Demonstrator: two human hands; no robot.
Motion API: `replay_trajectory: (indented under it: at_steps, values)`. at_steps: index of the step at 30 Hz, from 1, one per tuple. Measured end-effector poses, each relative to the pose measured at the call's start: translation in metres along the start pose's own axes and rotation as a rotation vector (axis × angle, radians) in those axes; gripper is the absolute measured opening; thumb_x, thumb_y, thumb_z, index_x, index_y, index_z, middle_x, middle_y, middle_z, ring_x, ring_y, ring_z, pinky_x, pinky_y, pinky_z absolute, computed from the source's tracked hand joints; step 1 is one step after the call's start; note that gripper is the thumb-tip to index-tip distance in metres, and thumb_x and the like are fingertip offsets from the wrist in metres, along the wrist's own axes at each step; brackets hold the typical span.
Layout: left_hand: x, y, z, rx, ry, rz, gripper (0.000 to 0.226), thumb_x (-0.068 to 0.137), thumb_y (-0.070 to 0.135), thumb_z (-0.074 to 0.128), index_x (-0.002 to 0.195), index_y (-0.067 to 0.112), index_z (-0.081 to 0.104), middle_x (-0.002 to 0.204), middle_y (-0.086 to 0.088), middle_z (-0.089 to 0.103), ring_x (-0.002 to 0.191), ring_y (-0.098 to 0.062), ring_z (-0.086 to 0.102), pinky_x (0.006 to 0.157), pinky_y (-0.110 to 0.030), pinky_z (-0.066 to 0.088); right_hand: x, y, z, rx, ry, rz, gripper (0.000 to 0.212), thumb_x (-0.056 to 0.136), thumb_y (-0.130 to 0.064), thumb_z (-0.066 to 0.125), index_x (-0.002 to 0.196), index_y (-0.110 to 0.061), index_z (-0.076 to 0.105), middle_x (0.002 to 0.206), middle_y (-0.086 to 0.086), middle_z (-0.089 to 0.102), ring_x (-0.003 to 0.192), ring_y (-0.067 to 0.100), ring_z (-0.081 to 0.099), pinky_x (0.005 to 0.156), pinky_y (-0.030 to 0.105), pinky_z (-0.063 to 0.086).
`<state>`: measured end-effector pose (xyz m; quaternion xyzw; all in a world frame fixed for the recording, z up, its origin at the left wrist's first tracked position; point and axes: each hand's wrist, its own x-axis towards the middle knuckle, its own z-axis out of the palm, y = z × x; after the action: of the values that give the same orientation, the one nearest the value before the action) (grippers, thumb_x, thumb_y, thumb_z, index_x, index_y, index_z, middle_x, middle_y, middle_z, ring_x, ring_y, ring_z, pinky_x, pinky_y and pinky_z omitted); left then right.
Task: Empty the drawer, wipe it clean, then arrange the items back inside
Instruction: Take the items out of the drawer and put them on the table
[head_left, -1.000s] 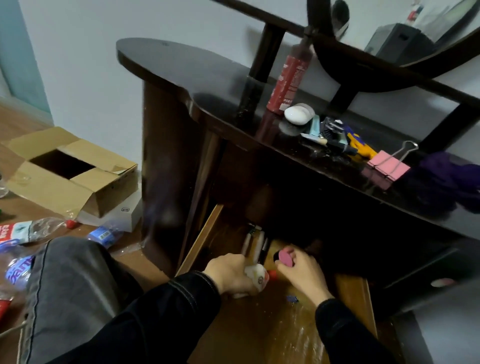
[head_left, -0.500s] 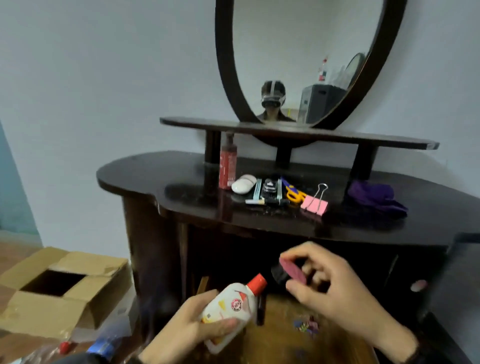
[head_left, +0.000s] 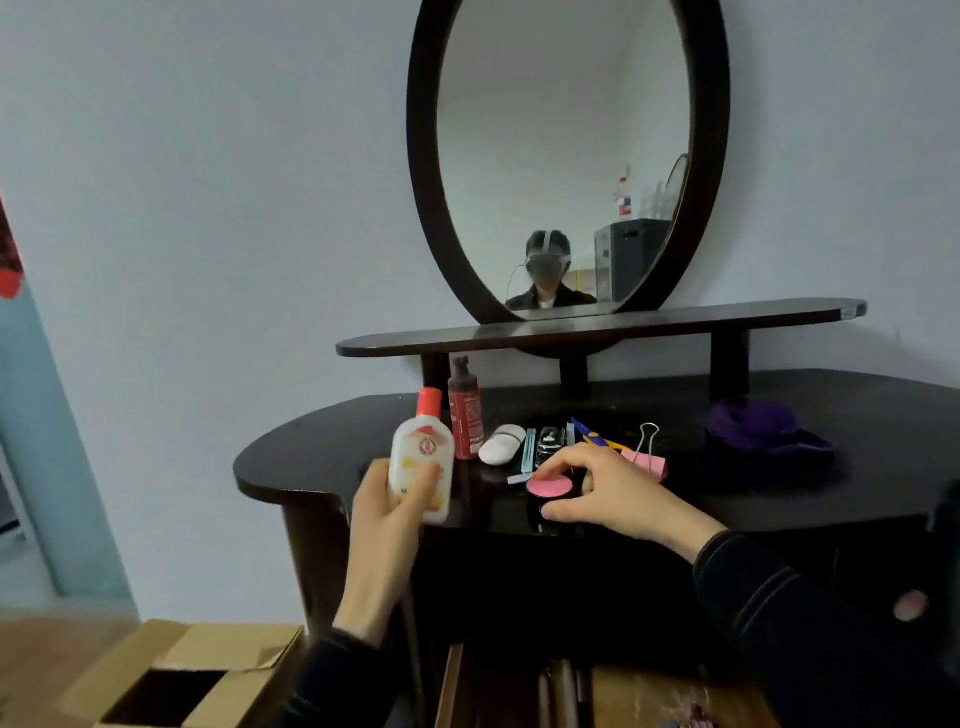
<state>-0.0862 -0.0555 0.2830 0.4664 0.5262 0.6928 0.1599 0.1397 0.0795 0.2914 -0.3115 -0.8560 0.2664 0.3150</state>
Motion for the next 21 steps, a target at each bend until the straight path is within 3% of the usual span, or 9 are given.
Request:
replay_trajectory:
  at_steps: [4, 8, 12, 14, 17, 21]
  values:
    - [0.047, -0.01, 0.011, 0.264, 0.111, 0.041, 0.025, 0.089, 0.046, 0.067, 0.099, 0.025, 0.056, 0.087, 0.007, 0.067, 0.078, -0.01, 0.067, 0.07, -0.036, 0.058, 0.001, 0.002, -0.003, 0.06, 0.016, 0.005, 0.03, 0.07, -0.042, 0.085, 0.098, -0.041, 0.072, 0.103, -0.03, 0.067, 0.067, -0.021, 0.054, 0.057, 0.002, 0.039]
    - [0.079, -0.023, 0.022, 0.365, 0.095, -0.019, 0.036, 0.093, 0.042, 0.06, 0.122, 0.027, 0.045, 0.107, 0.0, 0.065, 0.083, -0.007, 0.064, 0.073, -0.033, 0.055, 0.002, 0.004, -0.002, 0.127, 0.014, 0.017, 0.024, 0.074, -0.039, 0.084, 0.096, -0.038, 0.073, 0.104, -0.026, 0.069, 0.066, -0.019, 0.055, 0.058, 0.004, 0.039]
    - [0.101, -0.038, 0.03, 0.71, -0.019, -0.102, 0.044, 0.099, 0.043, 0.044, 0.137, 0.022, 0.036, 0.123, -0.014, 0.062, 0.098, -0.029, 0.063, 0.08, -0.036, 0.043, 0.003, 0.007, -0.003, 0.179, 0.032, 0.03, 0.024, 0.076, -0.032, 0.085, 0.098, -0.032, 0.075, 0.104, -0.015, 0.072, 0.064, -0.019, 0.055, 0.059, 0.003, 0.04]
    - [0.107, -0.041, 0.035, 0.858, -0.06, -0.106, 0.043, 0.099, 0.042, 0.038, 0.136, 0.021, 0.039, 0.129, -0.017, 0.051, 0.106, -0.037, 0.059, 0.087, -0.039, 0.045, 0.003, 0.007, -0.003, 0.191, 0.034, 0.034, 0.025, 0.077, -0.03, 0.086, 0.099, -0.03, 0.075, 0.105, -0.014, 0.072, 0.064, -0.019, 0.055, 0.06, 0.002, 0.04]
    - [0.11, -0.043, 0.038, 1.076, -0.149, -0.104, 0.047, 0.097, 0.051, 0.039, 0.132, 0.02, 0.044, 0.13, -0.015, 0.048, 0.115, -0.037, 0.053, 0.094, -0.044, 0.047, 0.003, 0.008, -0.003, 0.219, 0.043, 0.035, 0.025, 0.077, -0.029, 0.086, 0.1, -0.027, 0.075, 0.105, -0.012, 0.072, 0.064, -0.019, 0.056, 0.06, 0.001, 0.039]
    - [0.105, -0.044, 0.036, 1.16, -0.149, -0.051, 0.062, 0.092, 0.059, 0.048, 0.138, 0.019, 0.041, 0.134, -0.013, 0.048, 0.123, -0.035, 0.045, 0.095, -0.045, 0.043, 0.0, 0.006, -0.002, 0.236, 0.05, 0.038, 0.027, 0.073, -0.039, 0.088, 0.096, -0.031, 0.076, 0.101, -0.015, 0.073, 0.064, -0.016, 0.058, 0.059, 0.002, 0.041]
